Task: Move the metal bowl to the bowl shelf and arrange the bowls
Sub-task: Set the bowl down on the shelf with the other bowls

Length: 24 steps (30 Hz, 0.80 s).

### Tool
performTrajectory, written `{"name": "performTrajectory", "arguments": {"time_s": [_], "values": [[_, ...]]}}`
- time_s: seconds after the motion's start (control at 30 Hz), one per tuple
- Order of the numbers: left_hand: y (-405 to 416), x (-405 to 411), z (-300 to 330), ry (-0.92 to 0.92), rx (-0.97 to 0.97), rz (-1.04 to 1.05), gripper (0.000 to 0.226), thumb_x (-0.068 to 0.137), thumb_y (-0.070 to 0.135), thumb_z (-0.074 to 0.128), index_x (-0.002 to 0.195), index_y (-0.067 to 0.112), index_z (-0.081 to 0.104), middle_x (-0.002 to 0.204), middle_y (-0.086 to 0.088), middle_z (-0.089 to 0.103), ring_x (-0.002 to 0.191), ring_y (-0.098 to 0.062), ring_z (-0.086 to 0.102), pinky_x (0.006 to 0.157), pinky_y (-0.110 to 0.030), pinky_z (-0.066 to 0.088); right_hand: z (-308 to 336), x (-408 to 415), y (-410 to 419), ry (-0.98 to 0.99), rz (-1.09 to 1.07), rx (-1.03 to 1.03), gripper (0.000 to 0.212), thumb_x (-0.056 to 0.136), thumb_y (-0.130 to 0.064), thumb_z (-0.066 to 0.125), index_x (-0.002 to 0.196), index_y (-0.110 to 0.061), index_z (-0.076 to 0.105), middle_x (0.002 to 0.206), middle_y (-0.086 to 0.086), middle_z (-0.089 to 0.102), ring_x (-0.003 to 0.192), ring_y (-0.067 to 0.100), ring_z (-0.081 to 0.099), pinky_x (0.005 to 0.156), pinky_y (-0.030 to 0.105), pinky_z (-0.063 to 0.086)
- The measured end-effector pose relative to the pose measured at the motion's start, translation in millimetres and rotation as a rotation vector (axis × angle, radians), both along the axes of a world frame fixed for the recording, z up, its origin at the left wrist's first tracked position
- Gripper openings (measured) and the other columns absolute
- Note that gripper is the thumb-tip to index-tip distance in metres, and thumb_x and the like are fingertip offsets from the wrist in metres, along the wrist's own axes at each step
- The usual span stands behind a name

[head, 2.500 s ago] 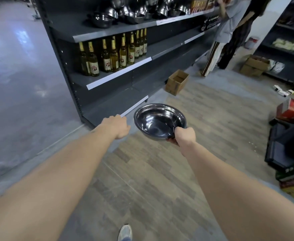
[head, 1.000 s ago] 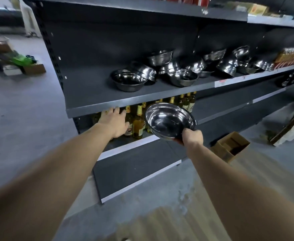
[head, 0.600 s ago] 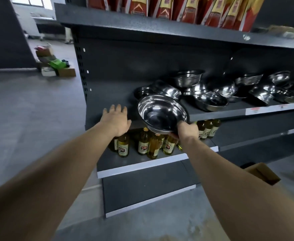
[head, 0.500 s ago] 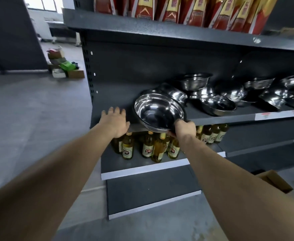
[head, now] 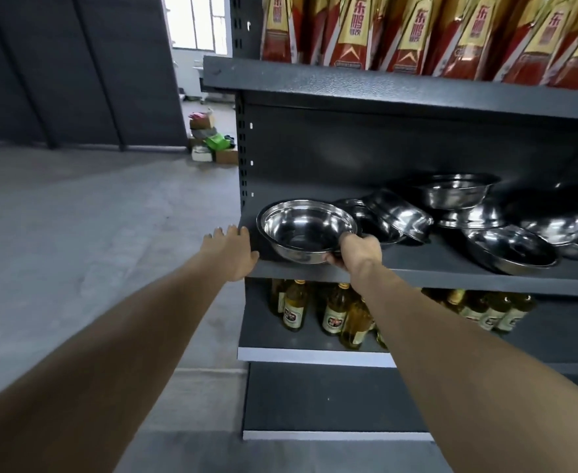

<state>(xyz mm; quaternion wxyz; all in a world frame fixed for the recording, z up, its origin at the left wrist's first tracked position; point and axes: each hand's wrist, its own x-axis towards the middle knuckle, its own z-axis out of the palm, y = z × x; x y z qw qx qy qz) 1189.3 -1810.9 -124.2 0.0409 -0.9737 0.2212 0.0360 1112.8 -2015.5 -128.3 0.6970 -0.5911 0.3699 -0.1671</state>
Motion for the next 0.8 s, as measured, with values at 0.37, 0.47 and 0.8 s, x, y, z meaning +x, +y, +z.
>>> {"name": "performTrajectory", "arguments": {"time_s": [0.37, 0.47, 0.8], "values": [[23, 17, -5, 0.007, -0.001, 0.046, 0.055, 0.101, 0.045, 0.036, 0.145, 0.011, 0.035, 0.146, -0.014, 0.042, 0.134, -0.036, 0.040, 0.105, -0.048, 0.037, -7, 34, 14, 0.008, 0.092, 0.091, 0.048, 0.090, 0.009, 0.039, 0.137, -0.002, 0.043, 0.129, 0.023, 0.056, 0.086, 0.037, 0.070, 0.038, 0.021, 0.051], [26, 23, -7, -0.002, 0.006, 0.047, 0.055, 0.101, 0.045, 0.036, 0.145, 0.012, 0.035, 0.145, -0.013, 0.044, 0.133, -0.035, 0.041, 0.103, -0.047, 0.038, -9, 43, 18, 0.018, 0.094, 0.118, 0.051, 0.090, 0.010, 0.037, 0.139, -0.006, 0.040, 0.129, 0.023, 0.055, 0.094, 0.039, 0.071, 0.039, 0.021, 0.051], [26, 53, -3, -0.011, -0.003, 0.073, 0.056, 0.101, 0.046, 0.036, 0.146, 0.014, 0.036, 0.143, -0.013, 0.048, 0.132, -0.034, 0.044, 0.105, -0.047, 0.040, -23, 75, 20, 0.045, 0.088, 0.148, 0.049, 0.091, 0.008, 0.035, 0.138, -0.004, 0.043, 0.125, 0.021, 0.059, 0.073, 0.030, 0.070, 0.037, 0.019, 0.049]]}}
